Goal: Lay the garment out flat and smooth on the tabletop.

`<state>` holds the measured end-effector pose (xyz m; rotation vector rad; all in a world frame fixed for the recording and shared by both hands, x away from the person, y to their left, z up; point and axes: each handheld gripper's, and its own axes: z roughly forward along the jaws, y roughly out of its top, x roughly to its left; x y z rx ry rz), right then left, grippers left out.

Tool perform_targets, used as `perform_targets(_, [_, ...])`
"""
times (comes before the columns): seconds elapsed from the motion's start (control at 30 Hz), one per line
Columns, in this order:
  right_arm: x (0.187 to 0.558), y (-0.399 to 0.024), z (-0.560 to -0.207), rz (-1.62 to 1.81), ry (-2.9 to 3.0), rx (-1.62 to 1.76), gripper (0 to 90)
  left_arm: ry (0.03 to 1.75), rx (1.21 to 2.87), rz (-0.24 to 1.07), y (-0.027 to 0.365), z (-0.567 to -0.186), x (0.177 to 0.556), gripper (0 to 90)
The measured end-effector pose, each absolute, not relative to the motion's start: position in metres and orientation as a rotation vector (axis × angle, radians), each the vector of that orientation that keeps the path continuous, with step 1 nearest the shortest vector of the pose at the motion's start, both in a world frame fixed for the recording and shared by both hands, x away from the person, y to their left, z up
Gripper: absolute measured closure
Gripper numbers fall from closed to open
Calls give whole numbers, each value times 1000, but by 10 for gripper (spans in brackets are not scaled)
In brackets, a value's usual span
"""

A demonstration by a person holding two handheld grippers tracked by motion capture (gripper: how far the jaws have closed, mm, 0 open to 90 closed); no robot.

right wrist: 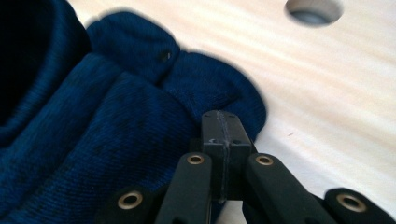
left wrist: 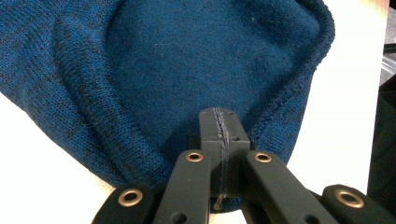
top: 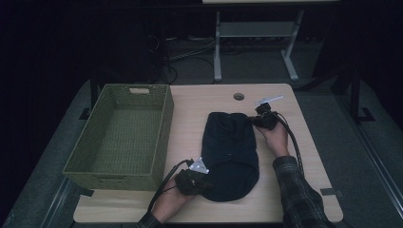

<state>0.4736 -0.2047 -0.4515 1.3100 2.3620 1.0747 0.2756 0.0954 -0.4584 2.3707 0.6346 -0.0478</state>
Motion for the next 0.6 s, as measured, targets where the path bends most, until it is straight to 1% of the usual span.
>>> perform_targets(0.17, [475, -195, -466, 1020, 2413, 1309, 900, 636, 2369, -51, 96, -459, 275, 898])
perform_targets(0.43, [467, -185, -462, 955, 2518, 1196, 900, 607, 2369, -81, 92, -459, 272, 898])
perform_targets(0.6, [471, -187, -462, 897, 2493, 1194, 900, 579, 2370, -109, 86, -460, 268, 899])
